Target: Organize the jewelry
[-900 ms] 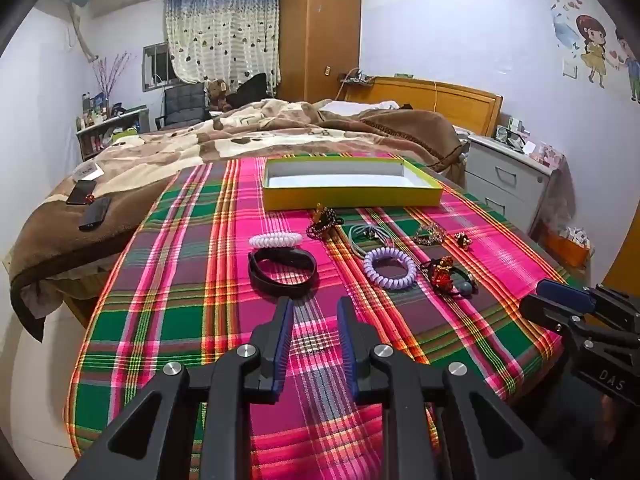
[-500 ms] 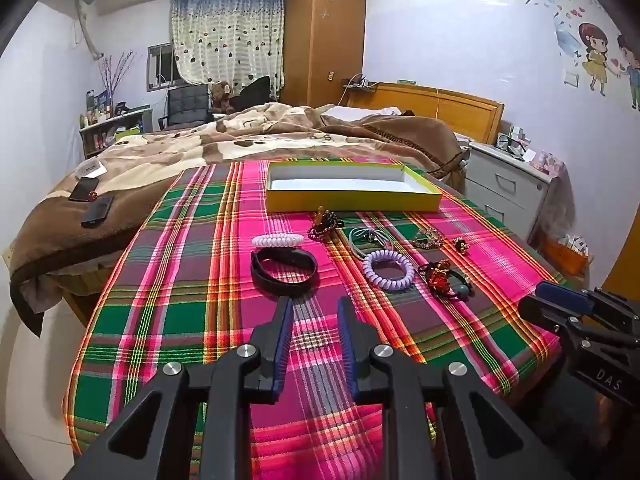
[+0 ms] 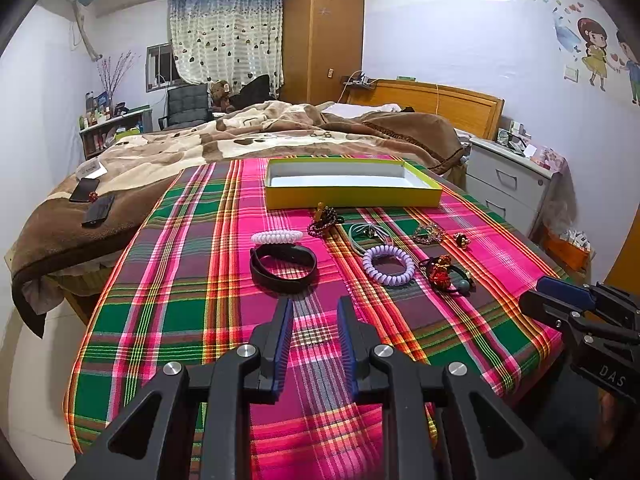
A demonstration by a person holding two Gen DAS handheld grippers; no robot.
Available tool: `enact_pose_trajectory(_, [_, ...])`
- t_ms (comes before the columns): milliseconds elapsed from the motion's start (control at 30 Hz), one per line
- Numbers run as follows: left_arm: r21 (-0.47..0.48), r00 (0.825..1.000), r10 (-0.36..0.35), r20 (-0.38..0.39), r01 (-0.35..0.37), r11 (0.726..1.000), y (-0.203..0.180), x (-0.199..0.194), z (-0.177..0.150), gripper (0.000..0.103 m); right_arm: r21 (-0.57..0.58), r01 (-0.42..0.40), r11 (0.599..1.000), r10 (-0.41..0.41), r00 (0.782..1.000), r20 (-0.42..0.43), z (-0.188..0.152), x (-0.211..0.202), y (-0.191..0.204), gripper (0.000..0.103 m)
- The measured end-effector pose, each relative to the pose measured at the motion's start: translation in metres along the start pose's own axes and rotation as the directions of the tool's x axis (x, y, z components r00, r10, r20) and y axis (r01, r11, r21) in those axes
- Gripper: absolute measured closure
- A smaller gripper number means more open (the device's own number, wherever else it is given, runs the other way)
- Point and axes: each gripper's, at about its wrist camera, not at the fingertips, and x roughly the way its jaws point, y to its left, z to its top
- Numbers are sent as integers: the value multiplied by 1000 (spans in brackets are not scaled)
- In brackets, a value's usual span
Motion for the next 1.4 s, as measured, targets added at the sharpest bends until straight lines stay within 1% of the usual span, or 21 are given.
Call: enact_pose_trajectory(1400, [21,1000,19,14,-20,1000,-2,-4,0,81,1,1,1000,-1,1000,0,-3,1,3,66])
